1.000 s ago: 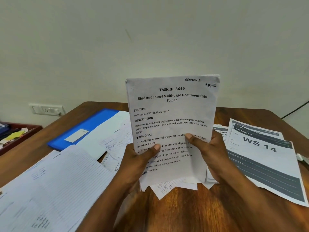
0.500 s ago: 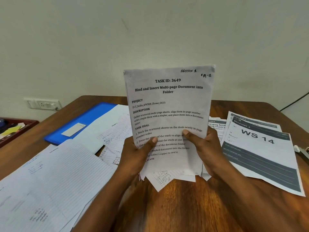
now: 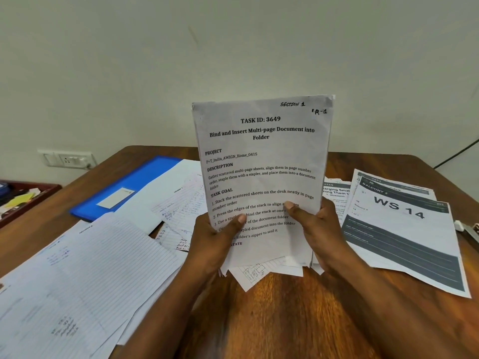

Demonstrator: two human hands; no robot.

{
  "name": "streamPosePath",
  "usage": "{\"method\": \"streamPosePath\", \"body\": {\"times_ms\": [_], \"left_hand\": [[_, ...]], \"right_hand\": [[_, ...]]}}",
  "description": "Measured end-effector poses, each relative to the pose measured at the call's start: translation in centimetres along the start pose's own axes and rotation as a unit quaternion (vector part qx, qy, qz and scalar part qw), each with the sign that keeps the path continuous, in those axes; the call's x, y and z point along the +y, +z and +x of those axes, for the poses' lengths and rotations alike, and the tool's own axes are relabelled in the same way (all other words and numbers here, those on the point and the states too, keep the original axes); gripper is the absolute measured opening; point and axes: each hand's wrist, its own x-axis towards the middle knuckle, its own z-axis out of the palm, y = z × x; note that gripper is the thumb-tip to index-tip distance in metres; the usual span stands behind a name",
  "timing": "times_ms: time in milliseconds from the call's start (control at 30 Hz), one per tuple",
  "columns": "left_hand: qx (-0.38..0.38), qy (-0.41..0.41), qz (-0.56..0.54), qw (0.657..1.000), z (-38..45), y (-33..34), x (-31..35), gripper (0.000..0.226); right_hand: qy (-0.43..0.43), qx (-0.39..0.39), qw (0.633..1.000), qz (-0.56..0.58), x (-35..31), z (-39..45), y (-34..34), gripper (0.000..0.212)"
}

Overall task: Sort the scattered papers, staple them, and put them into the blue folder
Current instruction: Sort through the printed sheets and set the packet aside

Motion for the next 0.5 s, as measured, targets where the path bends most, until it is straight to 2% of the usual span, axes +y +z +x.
{"method": "streamPosePath", "body": {"times_ms": [500], "left_hand": [[-0.001,-0.016,0.007,1.000,0.06,0.08,-0.66,0.018]], "right_hand": [[0.021,-0.009,1.000,0.011,1.00,0.30,-0.13,0.017]]}}
